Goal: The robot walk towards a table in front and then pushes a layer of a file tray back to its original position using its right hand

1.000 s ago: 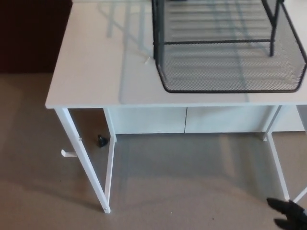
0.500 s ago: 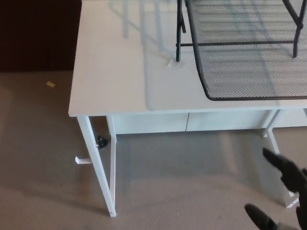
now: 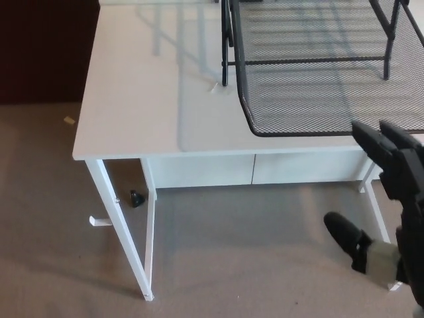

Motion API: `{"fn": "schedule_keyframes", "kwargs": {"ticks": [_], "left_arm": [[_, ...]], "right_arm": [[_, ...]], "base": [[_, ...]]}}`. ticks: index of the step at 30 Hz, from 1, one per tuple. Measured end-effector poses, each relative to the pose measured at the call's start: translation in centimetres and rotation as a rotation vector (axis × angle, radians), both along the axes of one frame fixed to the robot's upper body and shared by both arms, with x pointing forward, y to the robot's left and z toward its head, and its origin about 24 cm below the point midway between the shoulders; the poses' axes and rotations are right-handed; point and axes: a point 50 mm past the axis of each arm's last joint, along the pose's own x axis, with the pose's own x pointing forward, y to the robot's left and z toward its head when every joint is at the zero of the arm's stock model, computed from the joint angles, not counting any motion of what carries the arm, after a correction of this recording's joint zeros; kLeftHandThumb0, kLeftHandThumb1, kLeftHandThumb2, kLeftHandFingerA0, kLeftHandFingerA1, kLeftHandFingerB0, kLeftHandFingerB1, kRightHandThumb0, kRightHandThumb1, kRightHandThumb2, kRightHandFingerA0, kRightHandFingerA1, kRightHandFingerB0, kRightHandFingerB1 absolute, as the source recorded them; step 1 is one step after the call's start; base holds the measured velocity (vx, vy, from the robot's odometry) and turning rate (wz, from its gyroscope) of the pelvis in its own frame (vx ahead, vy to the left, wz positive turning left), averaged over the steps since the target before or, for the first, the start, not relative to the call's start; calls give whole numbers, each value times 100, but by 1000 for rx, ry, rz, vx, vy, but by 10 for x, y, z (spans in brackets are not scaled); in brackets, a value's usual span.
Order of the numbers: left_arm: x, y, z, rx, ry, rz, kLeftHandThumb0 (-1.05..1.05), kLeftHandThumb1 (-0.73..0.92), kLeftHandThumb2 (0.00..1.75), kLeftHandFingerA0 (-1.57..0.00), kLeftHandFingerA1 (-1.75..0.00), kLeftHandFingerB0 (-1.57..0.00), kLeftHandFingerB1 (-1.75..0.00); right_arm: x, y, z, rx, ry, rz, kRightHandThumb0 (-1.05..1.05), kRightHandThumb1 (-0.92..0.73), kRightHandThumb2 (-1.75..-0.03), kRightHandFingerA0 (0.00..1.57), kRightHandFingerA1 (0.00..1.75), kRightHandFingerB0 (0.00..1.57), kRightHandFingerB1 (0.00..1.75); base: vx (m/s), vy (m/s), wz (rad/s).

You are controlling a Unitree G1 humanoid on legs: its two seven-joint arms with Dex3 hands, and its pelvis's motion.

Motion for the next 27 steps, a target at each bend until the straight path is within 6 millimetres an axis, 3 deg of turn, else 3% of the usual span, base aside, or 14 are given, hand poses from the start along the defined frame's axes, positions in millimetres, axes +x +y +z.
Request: {"fn": "schedule_keyframes", "kwargs": {"ticks": [4, 5, 7, 10, 11, 12, 18, 19, 27], "left_arm": [[1, 3, 2, 12, 1, 2, -10, 46, 54, -59, -51, -43, -41], [1, 4, 2, 15, 0, 2, -12, 47, 55, -58, -51, -41, -41], [1, 4, 3, 17, 0, 1, -11, 47, 54, -59, -51, -43, -41], [2, 4, 3, 19, -2, -2, -11, 47, 54, -59, -51, -43, -41], [2, 4, 4, 20, -3, -3, -13, 44, 54, -61, -51, -44, -42], [2, 4, 4, 20, -3, -3, -15, 45, 54, -59, -50, -42, -41], [5, 4, 3, 25, 2, -4, -11, 46, 54, -60, -51, -43, -41], [5, 4, 3, 27, 0, -6, -10, 46, 54, -60, -51, -44, -41], [8, 3, 5, 34, -11, -13, -13, 45, 54, -57, -50, -42, -41]], "right_arm": [[4, 2, 5, -39, -53, -11, -29, -36, -91, 6, 55, 5, 53], [5, 3, 6, -47, -61, -14, -49, -50, -56, 7, 46, 13, 39], [8, 3, 8, -64, -73, -19, -48, -48, -55, 8, 45, 13, 37], [14, 2, 11, -85, -85, -32, -48, -48, -55, 8, 45, 13, 37], [16, 1, 11, -90, -86, -37, -33, -26, -85, 2, 53, 0, 50], [18, 1, 11, -94, -85, -41, -61, -38, -70, 5, 43, 8, 41], [44, -4, 14, -151, -54, -83, -63, -38, -73, 6, 40, 10, 40], [52, -4, 14, -165, -41, -96, -34, -20, -82, 2, 53, 0, 49], [89, -7, 12, -229, 35, -160, -33, -19, -82, 1, 52, 0, 48]], "base": [[0, 0, 0], [0, 0, 0], [0, 0, 0], [0, 0, 0], [0, 0, 0], [0, 0, 0], [0, 0, 0], [0, 0, 0], [0, 0, 0]]}}
